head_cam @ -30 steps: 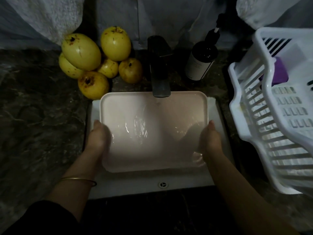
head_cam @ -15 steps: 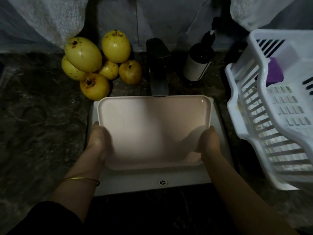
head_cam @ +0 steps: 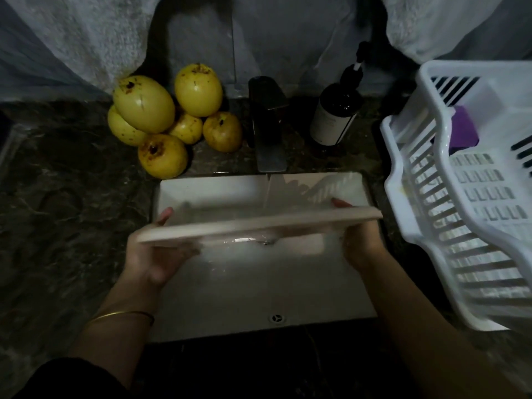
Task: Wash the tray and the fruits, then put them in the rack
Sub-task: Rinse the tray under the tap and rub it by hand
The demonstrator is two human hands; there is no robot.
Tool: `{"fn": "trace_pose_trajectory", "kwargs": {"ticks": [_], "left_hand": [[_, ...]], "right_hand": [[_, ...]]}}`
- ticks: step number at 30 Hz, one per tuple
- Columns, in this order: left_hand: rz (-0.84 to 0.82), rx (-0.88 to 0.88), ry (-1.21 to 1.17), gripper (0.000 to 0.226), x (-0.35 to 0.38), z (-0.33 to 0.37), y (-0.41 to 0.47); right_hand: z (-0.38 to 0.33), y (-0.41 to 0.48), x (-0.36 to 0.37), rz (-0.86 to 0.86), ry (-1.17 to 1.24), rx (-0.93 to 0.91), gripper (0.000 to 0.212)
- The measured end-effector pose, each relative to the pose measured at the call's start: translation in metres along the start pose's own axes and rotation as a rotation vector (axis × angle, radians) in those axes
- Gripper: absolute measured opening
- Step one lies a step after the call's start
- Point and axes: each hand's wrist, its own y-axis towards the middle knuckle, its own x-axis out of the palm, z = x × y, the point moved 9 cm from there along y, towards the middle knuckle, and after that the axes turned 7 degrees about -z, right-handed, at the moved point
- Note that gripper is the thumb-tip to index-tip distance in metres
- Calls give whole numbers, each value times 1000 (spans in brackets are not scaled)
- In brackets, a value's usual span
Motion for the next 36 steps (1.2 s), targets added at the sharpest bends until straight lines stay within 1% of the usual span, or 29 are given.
{"fn": "trace_pose_trajectory", "kwargs": {"ticks": [1, 2, 3, 4, 5, 6, 7, 9, 11, 12, 14, 16, 18, 20, 22, 24, 25, 27, 28, 29, 32, 34, 36], "left_hand": [[-28, -6, 1, 69, 0, 1, 1], [-40, -2, 28, 92, -1, 2, 2], [-51, 20, 71, 102, -2, 6, 3], [-82, 61, 116, 91, 2, 10, 2], [-80, 84, 182, 70, 4, 13, 2], [-72, 89, 257, 62, 5, 15, 2], [-87, 76, 305, 67, 6, 14, 3], [-124, 43, 343, 75, 5, 13, 6], [-131, 2, 309, 74, 5, 10, 4], [-126, -15, 310, 69, 4, 9, 4], [-191, -67, 355, 52, 9, 3, 3], [-243, -137, 376, 37, 12, -4, 2], [-258, -187, 369, 48, 11, -12, 2], [-270, -188, 384, 43, 11, -16, 5], [-267, -192, 387, 34, 11, -23, 9], [-224, -223, 411, 22, 10, -30, 12], [-201, -242, 429, 21, 8, -33, 13], [-149, -254, 451, 28, 4, -39, 16], [-114, -232, 461, 33, 2, -40, 17], [-71, -192, 470, 38, 0, -39, 19], [33, -68, 518, 46, 0, -33, 21], [65, -27, 570, 49, 4, -28, 23], [67, -10, 594, 51, 7, -23, 25]], "right_hand": [[0, 0, 2, -24, 14, 22, 34], [0, 1, 1, -40, 20, 53, 34], [3, 3, 0, -75, 20, 100, 30], [6, 1, 2, -130, 10, 167, 21], [11, 0, 5, -213, -6, 239, 20], [13, 0, 8, -300, -41, 286, 20], [15, 2, 9, -382, -89, 298, 23], [17, 6, 9, -462, -174, 275, 49], [23, 10, 8, -499, -179, 282, 77], [25, 13, 7, -501, -186, 278, 86], [26, 18, 5, -483, -214, 270, 95], [25, 19, 7, -459, -262, 262, 91], [21, 21, 6, -369, -293, 236, 71], [15, 27, -4, -178, -357, 179, 56], [5, 28, -11, 13, -456, 106, 47], [-4, 24, -11, 131, -487, 22, 48], [-9, 23, -10, 171, -481, -12, 52], [-15, 19, -10, 241, -495, -75, 56], [-18, 19, -9, 283, -533, -113, 55], [-20, 18, -9, 332, -609, -161, 57], [-30, 16, 6, 510, -1029, -327, 49], [-28, 16, 31, 478, -1232, -455, 54], [-19, 16, 62, 374, -1422, -549, 62]]}}
